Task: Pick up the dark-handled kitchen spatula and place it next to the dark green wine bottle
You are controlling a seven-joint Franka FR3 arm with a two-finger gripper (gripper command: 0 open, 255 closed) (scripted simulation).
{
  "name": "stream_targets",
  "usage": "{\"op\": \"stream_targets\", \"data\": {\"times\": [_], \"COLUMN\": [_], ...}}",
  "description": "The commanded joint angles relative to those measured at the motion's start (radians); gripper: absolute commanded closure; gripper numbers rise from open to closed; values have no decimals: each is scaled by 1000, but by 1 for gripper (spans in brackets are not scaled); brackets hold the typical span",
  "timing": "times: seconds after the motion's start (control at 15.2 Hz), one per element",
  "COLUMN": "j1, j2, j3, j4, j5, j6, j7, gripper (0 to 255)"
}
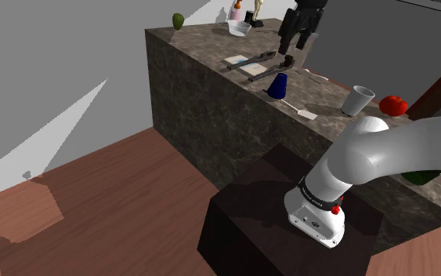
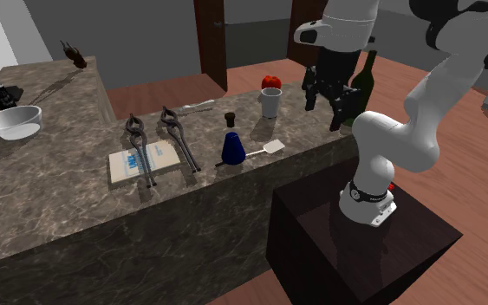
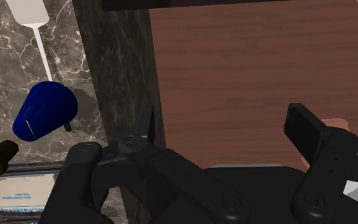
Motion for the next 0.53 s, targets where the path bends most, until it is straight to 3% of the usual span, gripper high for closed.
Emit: {"op": "stream_targets", "data": {"times": [0.0, 0.46], "j1": [0, -38], "j2": [0, -25], "j3": [0, -140], "j4": [0, -165], "j5": [0, -92], "j6": [0, 166], "j7": [0, -135], "gripper": [0, 0]}}
